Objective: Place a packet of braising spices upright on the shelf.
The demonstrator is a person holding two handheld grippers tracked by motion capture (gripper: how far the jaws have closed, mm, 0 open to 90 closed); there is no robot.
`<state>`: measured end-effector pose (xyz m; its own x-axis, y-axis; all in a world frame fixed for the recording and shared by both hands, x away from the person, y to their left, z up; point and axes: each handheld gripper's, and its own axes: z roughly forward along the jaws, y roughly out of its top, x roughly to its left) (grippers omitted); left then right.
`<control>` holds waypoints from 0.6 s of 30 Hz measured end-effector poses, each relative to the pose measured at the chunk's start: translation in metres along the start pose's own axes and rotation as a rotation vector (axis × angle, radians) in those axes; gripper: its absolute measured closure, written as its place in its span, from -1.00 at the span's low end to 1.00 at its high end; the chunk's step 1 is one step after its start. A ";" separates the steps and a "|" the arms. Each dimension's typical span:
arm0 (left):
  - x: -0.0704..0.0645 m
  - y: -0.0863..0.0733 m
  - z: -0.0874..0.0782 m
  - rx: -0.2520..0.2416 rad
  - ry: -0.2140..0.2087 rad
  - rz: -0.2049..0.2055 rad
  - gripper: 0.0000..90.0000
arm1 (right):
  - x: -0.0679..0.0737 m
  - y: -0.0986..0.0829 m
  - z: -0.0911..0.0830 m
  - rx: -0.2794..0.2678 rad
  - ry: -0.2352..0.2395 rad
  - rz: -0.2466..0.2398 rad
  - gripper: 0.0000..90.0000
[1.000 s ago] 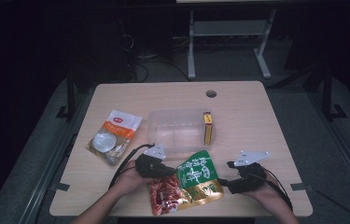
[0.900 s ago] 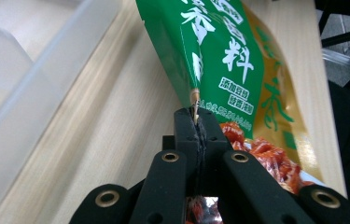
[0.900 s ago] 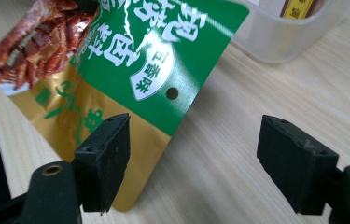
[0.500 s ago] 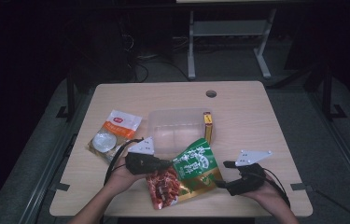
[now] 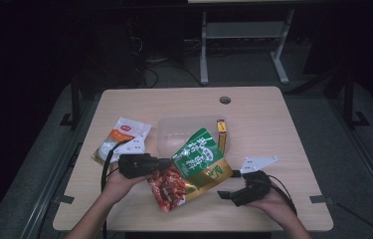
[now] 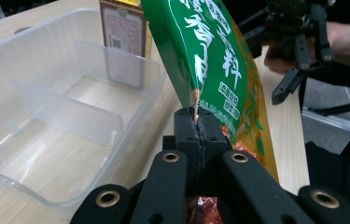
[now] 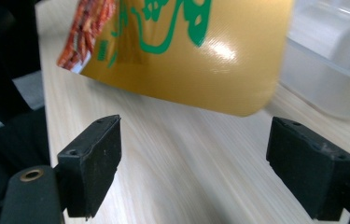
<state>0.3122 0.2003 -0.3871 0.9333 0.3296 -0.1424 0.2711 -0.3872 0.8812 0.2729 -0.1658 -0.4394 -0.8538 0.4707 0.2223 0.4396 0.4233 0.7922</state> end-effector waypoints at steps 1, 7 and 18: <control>0.000 0.000 -0.001 -0.004 0.000 -0.003 0.99 | 0.000 0.002 0.002 -0.012 0.011 0.001 -0.59; -0.002 0.002 0.000 -0.008 0.015 0.007 0.99 | 0.000 0.016 0.018 -0.059 0.072 0.013 -0.52; -0.003 0.001 0.002 -0.016 0.031 0.007 0.99 | -0.003 0.024 0.018 -0.141 0.174 0.074 0.53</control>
<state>0.3099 0.1974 -0.3864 0.9275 0.3531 -0.1225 0.2605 -0.3760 0.8893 0.2913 -0.1431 -0.4314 -0.8611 0.3510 0.3679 0.4703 0.2745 0.8388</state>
